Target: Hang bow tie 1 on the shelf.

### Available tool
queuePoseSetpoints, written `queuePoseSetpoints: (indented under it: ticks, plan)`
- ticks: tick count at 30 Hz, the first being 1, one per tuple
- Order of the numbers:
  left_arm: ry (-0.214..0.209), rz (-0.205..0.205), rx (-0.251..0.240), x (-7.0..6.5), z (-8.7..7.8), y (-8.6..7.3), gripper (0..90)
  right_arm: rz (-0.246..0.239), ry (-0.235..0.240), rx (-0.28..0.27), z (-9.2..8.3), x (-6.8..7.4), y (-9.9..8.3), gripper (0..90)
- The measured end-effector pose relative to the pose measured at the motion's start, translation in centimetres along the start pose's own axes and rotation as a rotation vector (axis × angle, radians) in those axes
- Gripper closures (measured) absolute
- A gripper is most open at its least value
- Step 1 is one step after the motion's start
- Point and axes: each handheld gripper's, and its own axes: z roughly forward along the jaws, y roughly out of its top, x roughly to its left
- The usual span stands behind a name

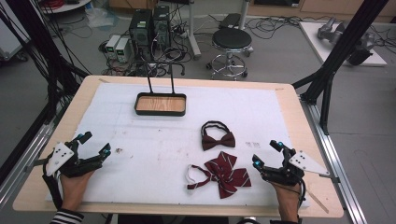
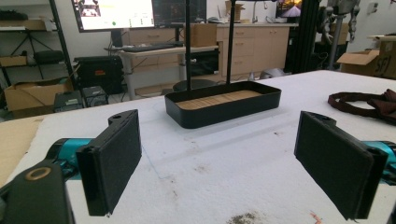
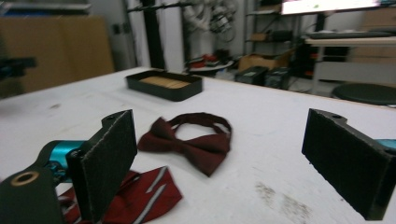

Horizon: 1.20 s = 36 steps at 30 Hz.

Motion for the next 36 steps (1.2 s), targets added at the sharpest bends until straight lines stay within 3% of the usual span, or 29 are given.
queuePoseSetpoints:
  ticks: [8,19,27,31,36]
  plan:
    - [0.000,-0.004,-0.004,0.0,-0.1,0.0,15.3,-0.109,0.158,0.071,0.3,1.7,3.0,9.4]
    - [0.003,0.002,-0.004,0.0,0.0,0.0,15.3,-0.258,0.383,0.303,2.5,3.8,5.3,9.4]
    - [0.003,0.003,-0.004,0.0,0.0,0.0,15.3,-0.357,0.481,0.480,4.6,5.6,5.3,9.5]
    - [0.004,0.005,-0.002,0.0,0.0,0.0,15.3,-0.371,0.532,0.555,5.5,6.0,4.9,15.1]
    - [0.006,0.006,-0.002,-0.1,0.0,0.0,15.3,-0.411,0.556,0.640,6.7,6.5,4.1,15.2]
